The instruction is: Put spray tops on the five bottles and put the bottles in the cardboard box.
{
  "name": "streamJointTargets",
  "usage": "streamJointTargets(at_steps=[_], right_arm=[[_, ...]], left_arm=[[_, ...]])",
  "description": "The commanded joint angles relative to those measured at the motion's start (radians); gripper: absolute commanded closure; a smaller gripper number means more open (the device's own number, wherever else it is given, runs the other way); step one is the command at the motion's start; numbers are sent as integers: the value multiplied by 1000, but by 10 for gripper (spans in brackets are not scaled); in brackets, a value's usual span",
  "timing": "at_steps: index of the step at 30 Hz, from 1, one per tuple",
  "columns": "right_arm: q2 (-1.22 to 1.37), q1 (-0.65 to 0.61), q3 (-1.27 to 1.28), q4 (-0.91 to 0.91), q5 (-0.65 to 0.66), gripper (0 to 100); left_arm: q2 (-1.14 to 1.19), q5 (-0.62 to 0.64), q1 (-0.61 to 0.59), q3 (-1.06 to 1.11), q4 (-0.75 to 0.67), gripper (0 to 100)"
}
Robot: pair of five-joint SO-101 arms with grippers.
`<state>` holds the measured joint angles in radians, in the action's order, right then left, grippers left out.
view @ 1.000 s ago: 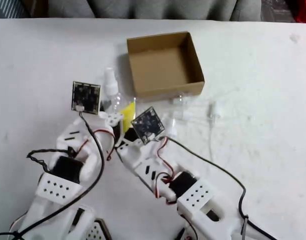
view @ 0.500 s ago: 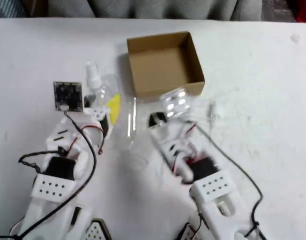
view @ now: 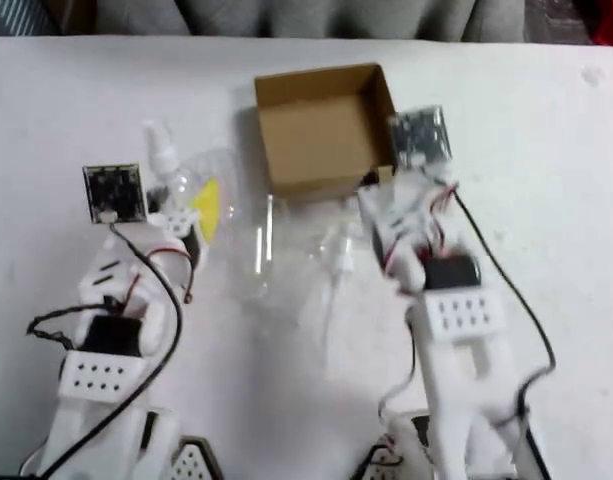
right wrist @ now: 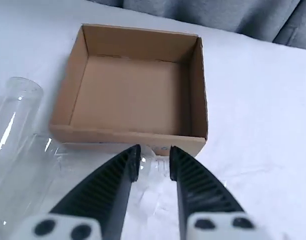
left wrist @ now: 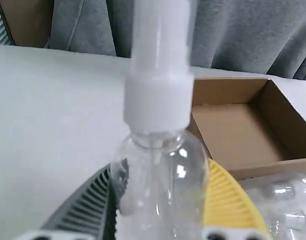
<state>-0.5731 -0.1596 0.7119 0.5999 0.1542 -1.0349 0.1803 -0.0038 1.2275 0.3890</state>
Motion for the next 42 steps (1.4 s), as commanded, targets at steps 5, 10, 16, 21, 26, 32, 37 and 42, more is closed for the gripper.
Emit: streamJointTargets(at_steps=[5, 10, 16, 21, 26, 32, 37, 42], right_arm=[[414, 102, -427, 59, 9, 835], [656, 131, -621, 87, 2, 812], [880, 133, -824, 88, 0, 814], [1030, 128, -937, 90, 0, 814], [1152, 105, -1010, 139, 8, 816], [1274, 85, -1191, 349, 8, 971], [1340, 82, -1378, 588, 29, 972], [1363, 53, -1499, 835, 252, 982]], left_arm=[[8, 3, -15, 23, -106, 979], [8, 2, -16, 23, -109, 979], [10, 2, -16, 23, -110, 979], [10, 2, -15, 25, -114, 979], [10, 2, -12, 29, -115, 979], [10, 2, -10, 52, -155, 979], [10, 2, -10, 54, -158, 979], [10, 2, -10, 54, -157, 979]])
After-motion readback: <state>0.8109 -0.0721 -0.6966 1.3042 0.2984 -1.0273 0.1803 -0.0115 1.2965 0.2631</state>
